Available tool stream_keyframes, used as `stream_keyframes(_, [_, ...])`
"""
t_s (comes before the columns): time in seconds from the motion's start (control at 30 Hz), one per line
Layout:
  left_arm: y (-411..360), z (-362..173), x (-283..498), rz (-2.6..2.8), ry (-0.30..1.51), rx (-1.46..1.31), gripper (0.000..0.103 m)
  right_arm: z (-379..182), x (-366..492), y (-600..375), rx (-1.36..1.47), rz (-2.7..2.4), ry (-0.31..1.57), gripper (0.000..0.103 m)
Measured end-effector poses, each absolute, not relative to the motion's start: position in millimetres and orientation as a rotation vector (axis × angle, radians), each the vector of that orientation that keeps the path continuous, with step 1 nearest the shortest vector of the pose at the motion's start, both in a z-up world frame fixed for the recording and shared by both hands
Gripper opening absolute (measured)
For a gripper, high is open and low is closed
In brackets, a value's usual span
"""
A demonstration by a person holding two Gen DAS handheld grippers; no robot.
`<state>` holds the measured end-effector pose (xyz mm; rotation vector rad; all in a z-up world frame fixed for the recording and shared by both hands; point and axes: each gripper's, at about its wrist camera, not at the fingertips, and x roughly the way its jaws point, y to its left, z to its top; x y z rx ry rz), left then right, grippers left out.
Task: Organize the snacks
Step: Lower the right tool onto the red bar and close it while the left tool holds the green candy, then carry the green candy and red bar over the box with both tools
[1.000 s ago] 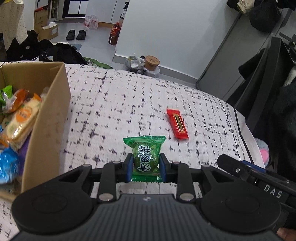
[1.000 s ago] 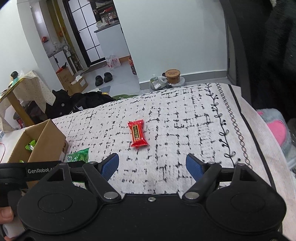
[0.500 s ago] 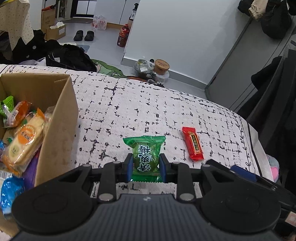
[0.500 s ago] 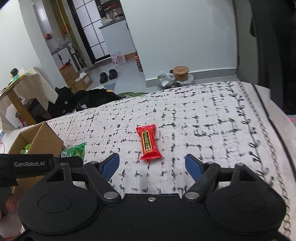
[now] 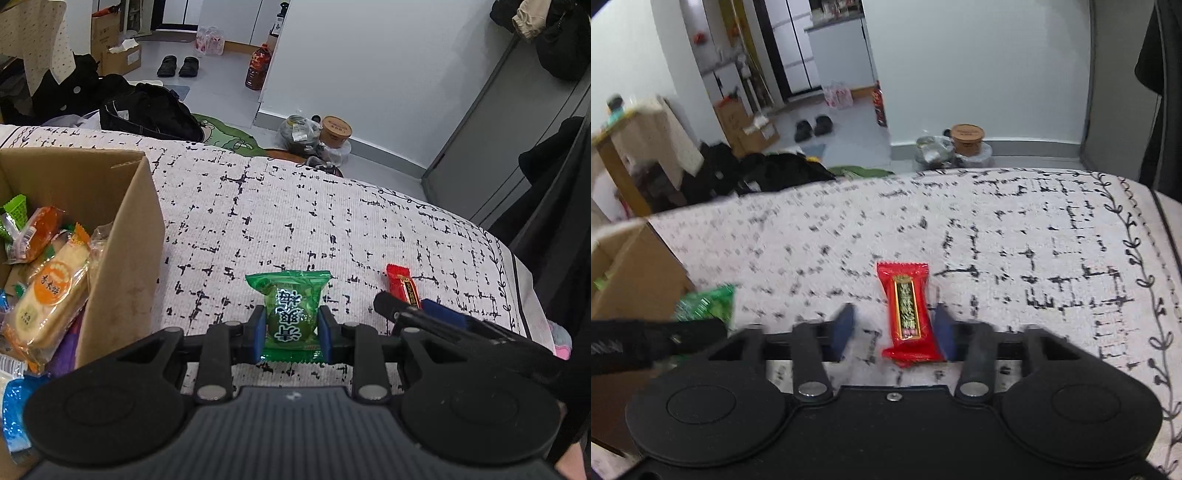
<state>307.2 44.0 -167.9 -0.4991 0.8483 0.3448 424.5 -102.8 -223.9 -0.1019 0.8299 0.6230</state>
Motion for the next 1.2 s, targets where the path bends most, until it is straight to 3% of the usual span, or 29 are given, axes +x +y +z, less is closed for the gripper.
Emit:
stream_keyframes(0.1, [44, -168, 306, 0.349, 0.846, -0.505, 0.028, -223, 423, -106, -0.105, 0.611, 0.851, 0.019])
stream_keyframes(1.2, [66, -73, 250, 0.362, 0.637, -0.493, 0.028, -118, 372, -108, 0.123, 0.752, 0.652, 0.019])
